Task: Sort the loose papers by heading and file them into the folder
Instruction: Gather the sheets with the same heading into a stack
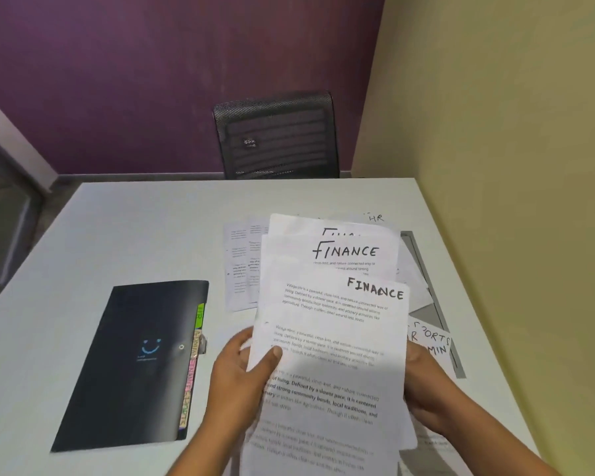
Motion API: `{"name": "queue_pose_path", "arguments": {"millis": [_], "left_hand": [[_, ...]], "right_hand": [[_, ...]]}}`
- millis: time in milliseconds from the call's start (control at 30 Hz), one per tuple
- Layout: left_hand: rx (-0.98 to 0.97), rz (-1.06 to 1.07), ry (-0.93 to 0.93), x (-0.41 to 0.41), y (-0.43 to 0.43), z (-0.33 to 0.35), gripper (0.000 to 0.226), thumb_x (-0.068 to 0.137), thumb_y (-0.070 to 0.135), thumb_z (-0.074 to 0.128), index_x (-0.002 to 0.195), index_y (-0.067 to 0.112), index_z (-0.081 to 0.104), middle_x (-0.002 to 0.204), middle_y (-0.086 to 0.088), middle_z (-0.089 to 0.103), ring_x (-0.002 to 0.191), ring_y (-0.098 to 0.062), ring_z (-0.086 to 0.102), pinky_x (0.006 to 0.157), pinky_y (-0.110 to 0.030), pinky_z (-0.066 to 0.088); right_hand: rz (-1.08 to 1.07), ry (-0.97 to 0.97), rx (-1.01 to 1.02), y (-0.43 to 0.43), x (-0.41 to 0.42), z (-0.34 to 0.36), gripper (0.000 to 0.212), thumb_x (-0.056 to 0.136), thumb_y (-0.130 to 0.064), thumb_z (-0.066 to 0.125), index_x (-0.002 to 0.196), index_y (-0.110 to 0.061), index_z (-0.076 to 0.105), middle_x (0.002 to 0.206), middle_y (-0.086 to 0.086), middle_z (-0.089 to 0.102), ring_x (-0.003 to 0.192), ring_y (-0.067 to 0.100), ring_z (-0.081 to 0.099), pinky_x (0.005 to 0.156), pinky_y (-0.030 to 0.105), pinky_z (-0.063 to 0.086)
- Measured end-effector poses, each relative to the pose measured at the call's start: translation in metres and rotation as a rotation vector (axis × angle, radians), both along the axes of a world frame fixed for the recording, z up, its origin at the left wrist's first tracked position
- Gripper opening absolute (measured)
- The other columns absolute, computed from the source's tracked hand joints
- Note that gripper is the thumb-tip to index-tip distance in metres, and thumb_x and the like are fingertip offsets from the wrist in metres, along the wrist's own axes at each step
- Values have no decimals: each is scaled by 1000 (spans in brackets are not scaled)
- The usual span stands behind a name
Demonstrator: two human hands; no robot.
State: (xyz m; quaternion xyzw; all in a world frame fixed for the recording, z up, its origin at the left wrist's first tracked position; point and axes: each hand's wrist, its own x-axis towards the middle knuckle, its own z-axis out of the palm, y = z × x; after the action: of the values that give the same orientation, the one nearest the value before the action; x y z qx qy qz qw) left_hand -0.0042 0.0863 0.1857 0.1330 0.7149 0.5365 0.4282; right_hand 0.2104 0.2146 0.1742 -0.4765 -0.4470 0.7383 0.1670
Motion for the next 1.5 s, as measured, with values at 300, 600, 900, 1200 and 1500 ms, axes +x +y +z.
{"name": "queue_pose_path", "arguments": {"millis": [300,600,900,1200,1500], "left_hand": [[64,-73,-49,19,-24,0,16,91,3,65,104,11,71,97,-3,78,89,-22,75,67,-25,59],[69,-68,-71,32,-29,7,17,92,2,63,104,11,71,92,-1,79,80,-19,76,58,-23,58],[95,-70,-97,31,-34,2,21,92,-2,60,105,11,70,92,-1,79,80,-18,76,57,-22,57],[110,-112,-92,34,-28,2,18,96,9,59,109,16,69,88,6,79,76,-11,75,53,-17,54],[235,-107,149,39,-16,-1,16,94,15,63,98,25,74,91,10,78,84,-11,75,65,-24,59]], "right_hand": [[22,-29,69,-26,24,1,28,78,-16,74,105,-7,76,102,15,77,80,22,74,66,31,56],[-16,-4,190,-32,28,2,40,65,7,82,102,-9,78,98,12,78,79,17,74,62,26,55],[-99,-29,220,-31,23,1,23,79,13,70,92,-3,78,87,14,78,62,13,71,48,19,49],[-183,77,-15,-34,22,-8,38,101,-47,45,109,-23,73,103,-1,77,92,14,72,86,34,51],[-162,-196,390,-34,19,-1,19,80,-21,80,96,-26,72,92,-12,78,86,6,74,72,25,56]]}}
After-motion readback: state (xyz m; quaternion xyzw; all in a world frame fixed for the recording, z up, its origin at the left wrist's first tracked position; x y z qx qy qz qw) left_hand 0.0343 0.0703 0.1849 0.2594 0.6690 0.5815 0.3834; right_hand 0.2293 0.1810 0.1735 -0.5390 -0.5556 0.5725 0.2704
